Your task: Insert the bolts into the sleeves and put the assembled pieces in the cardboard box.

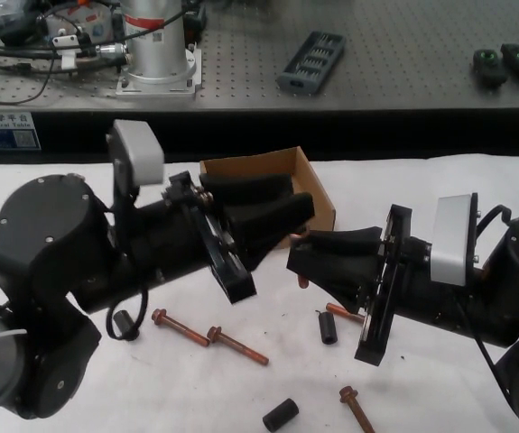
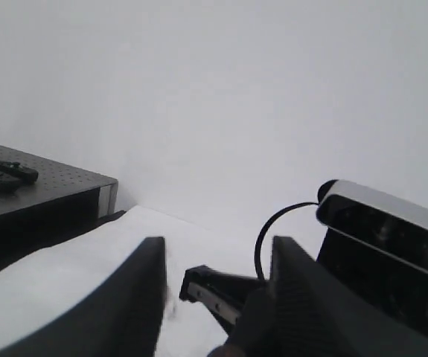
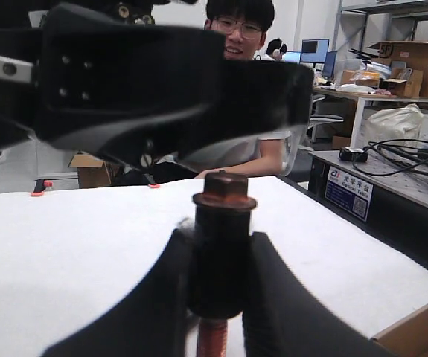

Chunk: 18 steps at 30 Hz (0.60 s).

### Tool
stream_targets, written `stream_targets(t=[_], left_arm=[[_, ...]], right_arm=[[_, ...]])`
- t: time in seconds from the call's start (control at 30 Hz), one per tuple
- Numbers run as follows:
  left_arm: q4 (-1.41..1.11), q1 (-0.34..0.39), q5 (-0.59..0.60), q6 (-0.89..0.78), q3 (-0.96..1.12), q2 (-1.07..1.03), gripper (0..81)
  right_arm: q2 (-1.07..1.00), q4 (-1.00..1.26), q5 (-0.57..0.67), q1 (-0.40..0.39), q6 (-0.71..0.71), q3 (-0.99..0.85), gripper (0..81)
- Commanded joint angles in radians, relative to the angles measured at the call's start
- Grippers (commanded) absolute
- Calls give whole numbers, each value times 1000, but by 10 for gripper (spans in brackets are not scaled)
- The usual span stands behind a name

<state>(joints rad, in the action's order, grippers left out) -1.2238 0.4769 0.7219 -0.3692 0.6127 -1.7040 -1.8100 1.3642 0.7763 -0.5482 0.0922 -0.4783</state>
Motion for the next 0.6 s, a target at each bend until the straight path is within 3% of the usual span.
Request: stream_targets(t=[0.0, 0.17, 0.33, 0.43, 0.57], left_arm=[[-106, -28, 1, -131, 0, 15, 342], [-105, -130, 24, -200, -48, 73, 295], [-52, -220, 14, -164, -146, 127, 3], [-28, -224, -49, -74, -223, 143, 7], [18, -199, -253, 12, -317, 146, 7]], right_arm=[[-4, 39, -42, 0, 28, -8, 54], [-4, 34, -116, 11, 87, -5, 54], [9, 32, -177, 30, 218, -5, 54], [50, -21, -184, 39, 295, -13, 54], [168, -353, -231, 34, 276, -69, 54]])
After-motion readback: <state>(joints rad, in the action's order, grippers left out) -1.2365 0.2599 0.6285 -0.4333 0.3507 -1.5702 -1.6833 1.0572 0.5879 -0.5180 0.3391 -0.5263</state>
